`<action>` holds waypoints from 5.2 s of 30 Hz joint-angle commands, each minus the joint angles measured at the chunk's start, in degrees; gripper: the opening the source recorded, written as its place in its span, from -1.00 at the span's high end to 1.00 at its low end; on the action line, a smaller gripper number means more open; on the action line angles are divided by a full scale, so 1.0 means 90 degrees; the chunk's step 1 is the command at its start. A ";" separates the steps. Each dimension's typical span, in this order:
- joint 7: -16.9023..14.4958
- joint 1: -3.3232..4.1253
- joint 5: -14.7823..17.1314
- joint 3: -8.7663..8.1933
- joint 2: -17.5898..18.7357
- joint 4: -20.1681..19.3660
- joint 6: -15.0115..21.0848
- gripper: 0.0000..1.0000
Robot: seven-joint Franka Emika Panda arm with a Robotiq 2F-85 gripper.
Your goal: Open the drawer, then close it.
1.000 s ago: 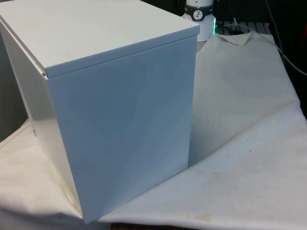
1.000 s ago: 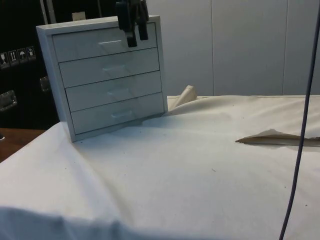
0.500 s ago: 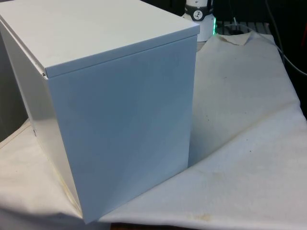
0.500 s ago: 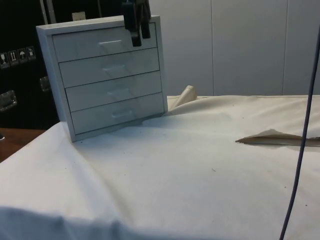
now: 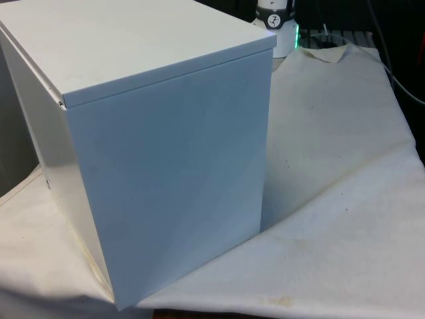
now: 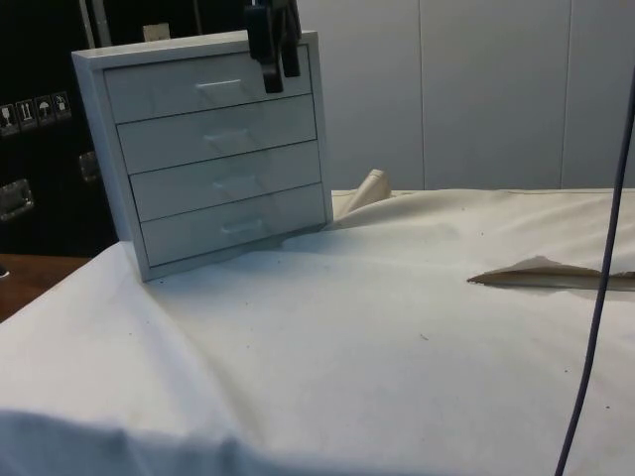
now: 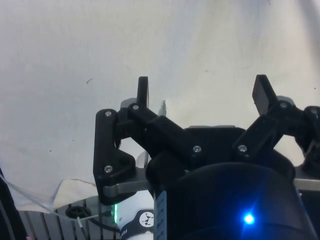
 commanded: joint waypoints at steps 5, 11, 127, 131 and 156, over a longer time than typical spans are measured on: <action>-0.0102 0.0019 -0.0038 0.0045 -0.0006 -0.0019 0.0019 -1.00; -0.0344 0.0013 -0.0045 0.0083 -0.0013 -0.0006 0.0013 -1.00; -0.4208 -0.0051 -0.1248 -0.0140 0.0414 -0.0121 0.1515 -1.00; -0.4170 -0.0045 -0.1458 -0.0115 0.0414 -0.0121 0.1534 -1.00; -0.3298 0.0006 -0.1795 0.0102 0.0490 -0.0064 0.1496 -1.00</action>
